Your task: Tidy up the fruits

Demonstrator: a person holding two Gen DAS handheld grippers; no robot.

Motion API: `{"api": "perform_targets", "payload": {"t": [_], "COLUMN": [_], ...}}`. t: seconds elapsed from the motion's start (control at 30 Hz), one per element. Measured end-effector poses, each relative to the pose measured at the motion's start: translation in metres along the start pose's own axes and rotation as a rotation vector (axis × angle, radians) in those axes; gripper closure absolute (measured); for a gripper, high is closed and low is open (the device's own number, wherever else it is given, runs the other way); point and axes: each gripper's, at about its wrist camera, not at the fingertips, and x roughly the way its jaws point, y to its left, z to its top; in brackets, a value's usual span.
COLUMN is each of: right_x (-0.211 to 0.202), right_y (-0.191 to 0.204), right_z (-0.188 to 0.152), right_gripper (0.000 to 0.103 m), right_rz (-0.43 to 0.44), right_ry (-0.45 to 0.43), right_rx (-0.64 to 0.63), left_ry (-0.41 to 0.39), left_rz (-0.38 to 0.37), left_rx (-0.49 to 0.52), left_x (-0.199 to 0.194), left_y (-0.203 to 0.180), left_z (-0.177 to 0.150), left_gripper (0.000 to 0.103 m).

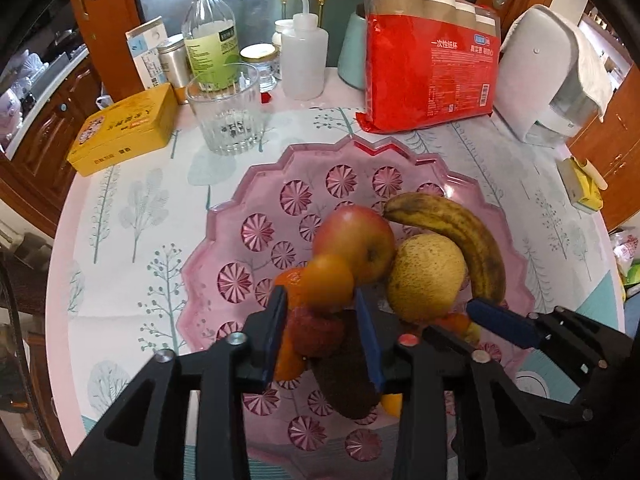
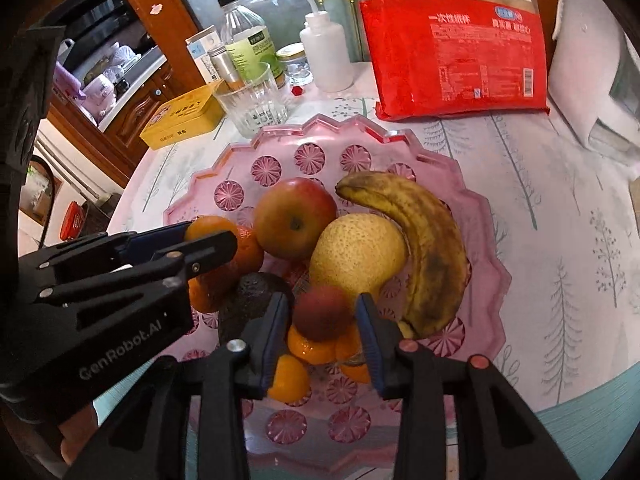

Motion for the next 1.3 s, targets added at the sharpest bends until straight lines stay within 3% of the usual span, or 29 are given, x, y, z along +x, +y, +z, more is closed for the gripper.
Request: {"api": "perform_targets", "payload": {"t": [0.1,0.27,0.7,1.2,1.3], "right_x": [-0.003,-0.01,-0.045,-0.108,-0.122], "right_y": [0.001,-0.001,-0.004,0.0,-0.001], "right_z": [0.0,-0.002,-0.014,-0.054,-0.066], "right_gripper": [0.063,0.063,0.063,0.063,0.058], "right_rz": [-0.01,-0.008,-0.02,-0.073,-0.085], "right_ry": [-0.012,-0.022,-0.061,-0.109,-0.128], "right_rx": [-0.012,0.002,0.029,0.067,0.077], "left_ry": [-0.009,-0.022,-0.044,-0.1,-0.113], "left_rz": [0.001,0.025,0.016,-0.025,-0.029], "left_rx": [-0.015,-0.03,-0.062,-0.04,-0.035], "left_x": [-0.005,-0.014,-0.05,-0.116,-0.128], "left_y": [0.002,0.004,0.0,-0.016,-0.019], "left_z": [-0.002,-0.005,-0.016,-0.054,-0.064], "left_gripper": [0.037,0.024,0.012,0.011,0.011]}}
